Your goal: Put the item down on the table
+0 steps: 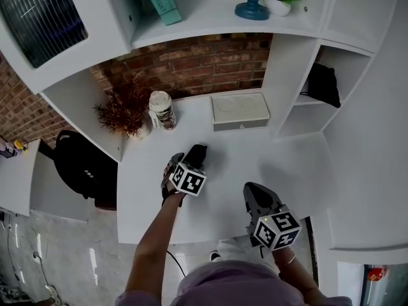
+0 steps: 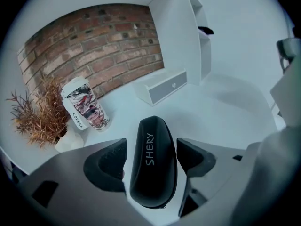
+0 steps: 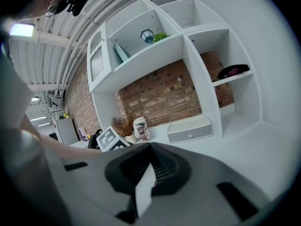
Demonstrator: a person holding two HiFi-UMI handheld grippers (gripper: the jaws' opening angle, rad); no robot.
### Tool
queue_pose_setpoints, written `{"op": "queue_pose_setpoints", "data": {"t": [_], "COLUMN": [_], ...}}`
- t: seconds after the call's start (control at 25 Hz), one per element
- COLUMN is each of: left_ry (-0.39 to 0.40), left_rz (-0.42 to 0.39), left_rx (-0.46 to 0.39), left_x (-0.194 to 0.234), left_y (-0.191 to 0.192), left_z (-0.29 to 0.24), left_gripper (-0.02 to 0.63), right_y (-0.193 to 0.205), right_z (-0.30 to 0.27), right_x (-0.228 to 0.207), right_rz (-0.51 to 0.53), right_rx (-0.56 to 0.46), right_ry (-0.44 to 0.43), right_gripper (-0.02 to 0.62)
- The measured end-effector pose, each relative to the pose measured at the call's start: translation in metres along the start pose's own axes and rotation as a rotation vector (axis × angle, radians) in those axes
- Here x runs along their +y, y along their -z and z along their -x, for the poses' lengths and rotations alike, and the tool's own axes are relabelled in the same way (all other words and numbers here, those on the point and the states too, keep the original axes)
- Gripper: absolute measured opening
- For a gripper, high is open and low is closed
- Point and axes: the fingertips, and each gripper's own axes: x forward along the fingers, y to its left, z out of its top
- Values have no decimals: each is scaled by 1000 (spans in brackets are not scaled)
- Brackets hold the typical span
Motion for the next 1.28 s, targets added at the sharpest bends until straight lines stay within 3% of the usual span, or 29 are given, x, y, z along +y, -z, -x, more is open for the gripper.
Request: {"op": "queue_pose_setpoints", "data": {"t": [0.32,0.92,1.28], "left_ry": [-15,-112,-101], "left_rz": [103,361,462], "left_rx": [-121,-272,-332], "left_x": [4,18,3], "left_y": [-6,23,46], "left_z": [42,122,163], "left_gripper": [314,147,78], "right_y": [3,2,4], "right_z": [0,8,14], "right_x": [15,31,45], "right_rz": [11,50,63], "right_rx": [6,5,4], "right_ry": [-42,-69,-83], "right_gripper": [2,2,2]}}
